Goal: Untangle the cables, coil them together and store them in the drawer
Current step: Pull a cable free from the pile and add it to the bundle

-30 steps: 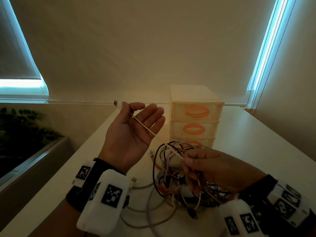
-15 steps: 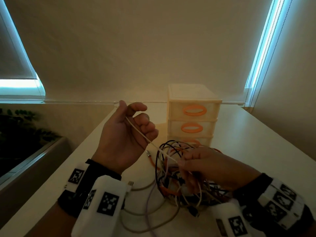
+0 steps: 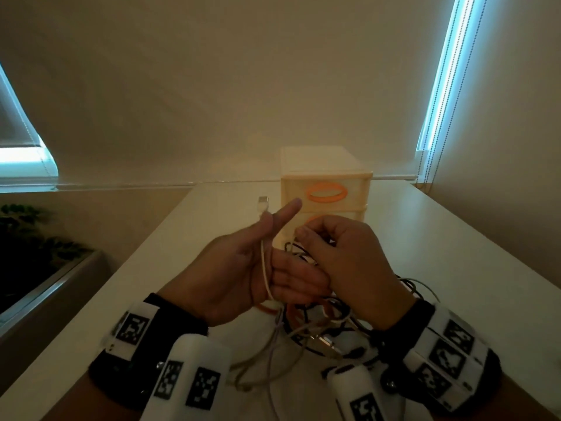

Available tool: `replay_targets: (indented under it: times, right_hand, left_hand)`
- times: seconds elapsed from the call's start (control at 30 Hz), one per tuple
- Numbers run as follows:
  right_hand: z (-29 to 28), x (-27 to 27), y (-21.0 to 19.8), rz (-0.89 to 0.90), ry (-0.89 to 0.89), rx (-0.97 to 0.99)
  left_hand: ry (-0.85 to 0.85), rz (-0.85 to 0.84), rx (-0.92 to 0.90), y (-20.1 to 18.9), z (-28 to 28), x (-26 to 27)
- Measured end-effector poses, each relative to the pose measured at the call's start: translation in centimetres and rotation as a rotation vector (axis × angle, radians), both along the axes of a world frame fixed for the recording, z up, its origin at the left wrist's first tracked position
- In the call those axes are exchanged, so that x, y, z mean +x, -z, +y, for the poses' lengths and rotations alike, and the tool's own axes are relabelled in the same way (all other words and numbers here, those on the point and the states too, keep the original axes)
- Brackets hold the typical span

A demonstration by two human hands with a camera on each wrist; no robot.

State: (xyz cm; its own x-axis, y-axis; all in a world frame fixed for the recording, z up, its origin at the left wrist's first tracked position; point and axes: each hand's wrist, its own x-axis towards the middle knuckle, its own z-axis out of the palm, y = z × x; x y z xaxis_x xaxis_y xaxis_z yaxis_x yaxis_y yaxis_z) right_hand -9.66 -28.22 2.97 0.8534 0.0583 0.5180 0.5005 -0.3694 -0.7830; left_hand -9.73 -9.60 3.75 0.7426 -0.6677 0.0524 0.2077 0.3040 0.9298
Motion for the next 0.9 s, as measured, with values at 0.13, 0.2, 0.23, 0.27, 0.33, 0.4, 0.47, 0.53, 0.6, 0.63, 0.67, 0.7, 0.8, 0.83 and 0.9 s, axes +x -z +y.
replay_targets:
  times: [0.13, 0.2, 0.23, 0.27, 0.33, 0.4, 0.47, 0.53, 0.6, 0.63, 0.67, 0.7, 0.8, 0.83, 0.9]
  right_hand:
    - [0.3, -0.6, -1.0, -0.038, -0.022, 0.027]
    - [0.6, -1.0, -1.0, -0.041, -0.090, 0.016]
    - [0.9, -1.2, -0.8, -0.036, -0.143, 0.000]
    - [1.2, -1.5, -0.5, -0.017, -0.209, -0.019]
    - [2.0, -2.2, 0.2, 0.073, -0.354, -0.027]
    - [2.8, -2.7, 0.9, 0.205, -0.474, 0.025]
    - [2.5, -2.7, 1.5, 0.339, -0.535, 0.069]
    - [1.6, -1.8, 1.8, 0.405, -0.525, 0.044]
    - [1.0, -0.6, 2.2, 0.311, -0.373, -0.077]
    - [0.9, 0.0, 2.6, 0.218, -0.247, -0.143]
    - [1.0, 0.5, 3.0, 0.138, -0.131, -0.177]
    - [1.1, 0.9, 3.3, 0.095, -0.060, -0.178]
    - [1.2, 1.5, 4.3, 0.099, -0.052, -0.154]
    - [1.1, 1.6, 4.3, 0.110, -0.074, -0.147]
    - [0.6, 1.7, 4.1, 0.120, -0.111, -0.136]
  left_hand:
    - [-0.114, -0.081, 0.079, -0.4, -0.2, -0.2]
    - [-0.232, -0.118, 0.098, -0.4, -0.5, -0.1]
    - [-0.311, -0.148, 0.109, -0.1, -0.6, 0.2]
    - [-0.389, -0.179, 0.119, 0.1, -0.6, 0.5]
    - [-0.477, -0.172, 0.060, 0.3, -0.4, 1.1]
    - [-0.515, -0.076, -0.096, 0.2, 0.4, 1.5]
    - [-0.529, 0.001, -0.285, -0.2, 0.9, 1.8]
    - [-0.486, 0.040, -0.409, -0.3, 1.6, 2.1]
    - [-0.391, 0.028, -0.461, -0.3, 1.9, 1.9]
    - [-0.367, 0.002, -0.456, -0.2, 2.0, 1.7]
    - [-0.361, -0.033, -0.430, -0.1, 1.9, 1.6]
    - [-0.360, -0.076, -0.388, 0.0, 1.7, 1.5]
    - [-0.334, -0.202, -0.235, 0.3, 1.1, 1.2]
    - [-0.325, -0.228, -0.204, 0.4, 1.1, 1.2]
    - [-0.322, -0.247, -0.201, 0.4, 1.2, 1.1]
